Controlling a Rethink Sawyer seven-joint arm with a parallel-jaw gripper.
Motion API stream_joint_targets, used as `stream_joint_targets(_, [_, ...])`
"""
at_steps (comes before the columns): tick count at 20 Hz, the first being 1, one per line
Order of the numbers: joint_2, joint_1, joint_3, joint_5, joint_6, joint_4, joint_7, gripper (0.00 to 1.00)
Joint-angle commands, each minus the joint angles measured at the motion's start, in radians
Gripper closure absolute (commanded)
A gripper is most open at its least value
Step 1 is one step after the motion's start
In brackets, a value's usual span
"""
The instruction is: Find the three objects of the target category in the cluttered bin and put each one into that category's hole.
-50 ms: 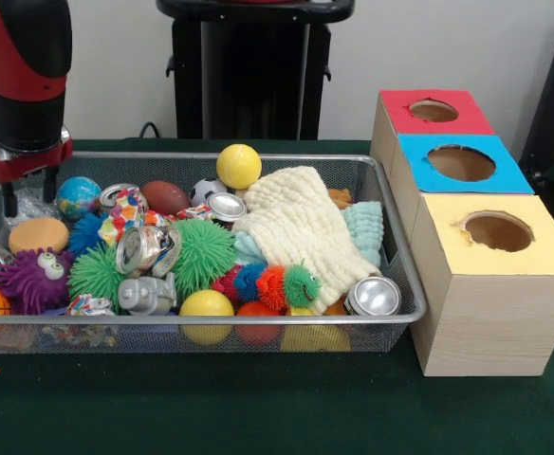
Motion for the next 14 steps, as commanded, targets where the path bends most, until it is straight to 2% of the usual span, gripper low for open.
stream_joint_targets(1, [0.032,0.016,0.05,-0.08,0.027,-0.042,-0.249,0.0])
stream_joint_targets(14, [-0.014,0.027,0.035,-0.063,0.078,-0.045,-0.262,0.0])
